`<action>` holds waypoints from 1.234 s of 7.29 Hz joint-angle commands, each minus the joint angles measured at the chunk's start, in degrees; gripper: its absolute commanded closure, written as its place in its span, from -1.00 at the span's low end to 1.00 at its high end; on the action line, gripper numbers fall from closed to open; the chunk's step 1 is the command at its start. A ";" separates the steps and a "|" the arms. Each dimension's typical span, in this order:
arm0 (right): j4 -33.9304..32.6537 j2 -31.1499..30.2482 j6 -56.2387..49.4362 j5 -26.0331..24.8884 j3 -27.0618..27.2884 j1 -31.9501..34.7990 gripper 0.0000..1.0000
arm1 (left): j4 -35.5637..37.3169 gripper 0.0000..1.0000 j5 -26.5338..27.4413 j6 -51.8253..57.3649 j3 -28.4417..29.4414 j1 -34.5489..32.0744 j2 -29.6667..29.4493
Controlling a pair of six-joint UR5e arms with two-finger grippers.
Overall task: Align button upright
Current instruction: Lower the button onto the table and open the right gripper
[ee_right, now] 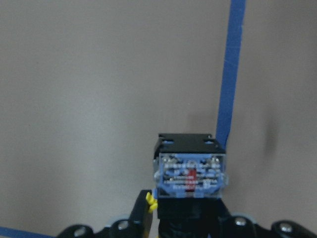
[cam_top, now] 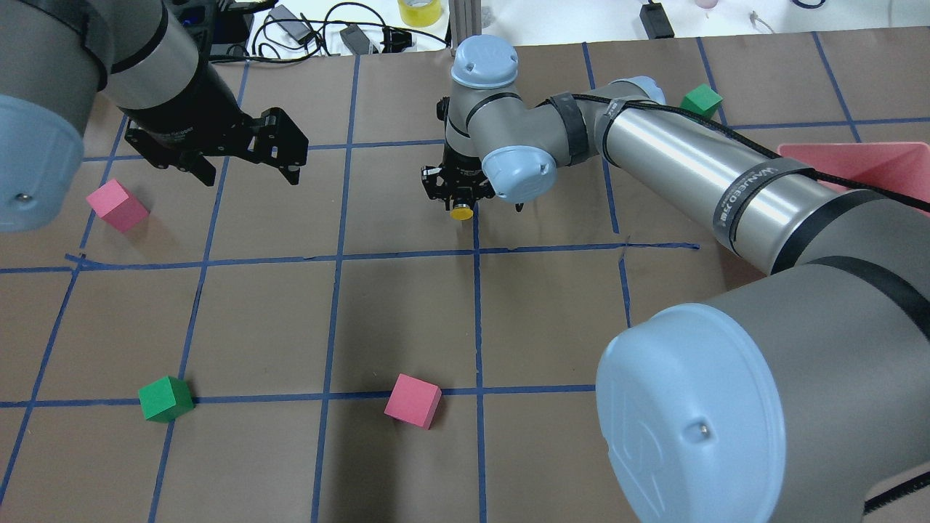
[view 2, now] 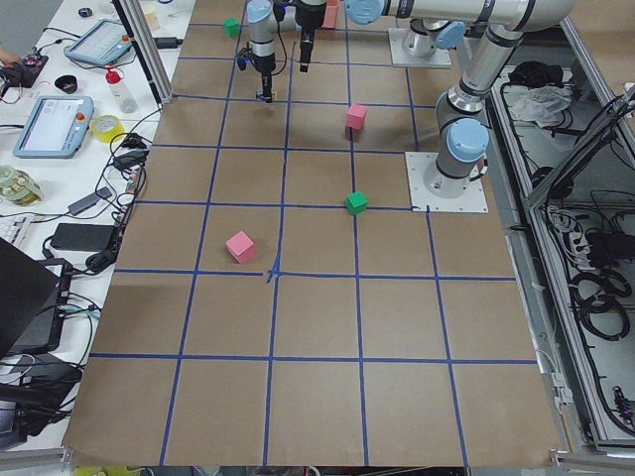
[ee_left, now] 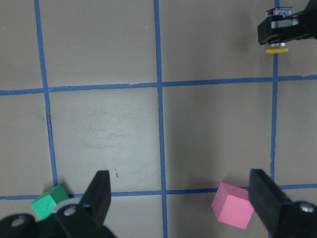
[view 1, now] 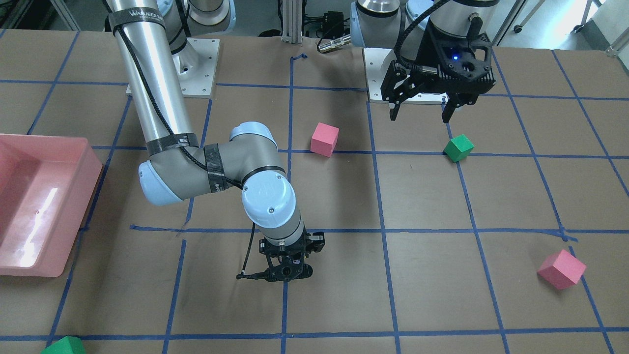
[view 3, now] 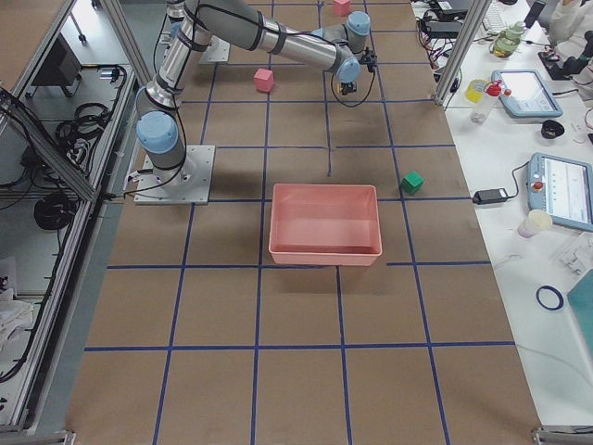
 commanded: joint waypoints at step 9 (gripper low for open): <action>-3.21 -0.77 -2.89 -1.10 0.69 -0.06 -1.00 | 0.00 -1.00 0.00 0.00 0.00 0.00 -0.08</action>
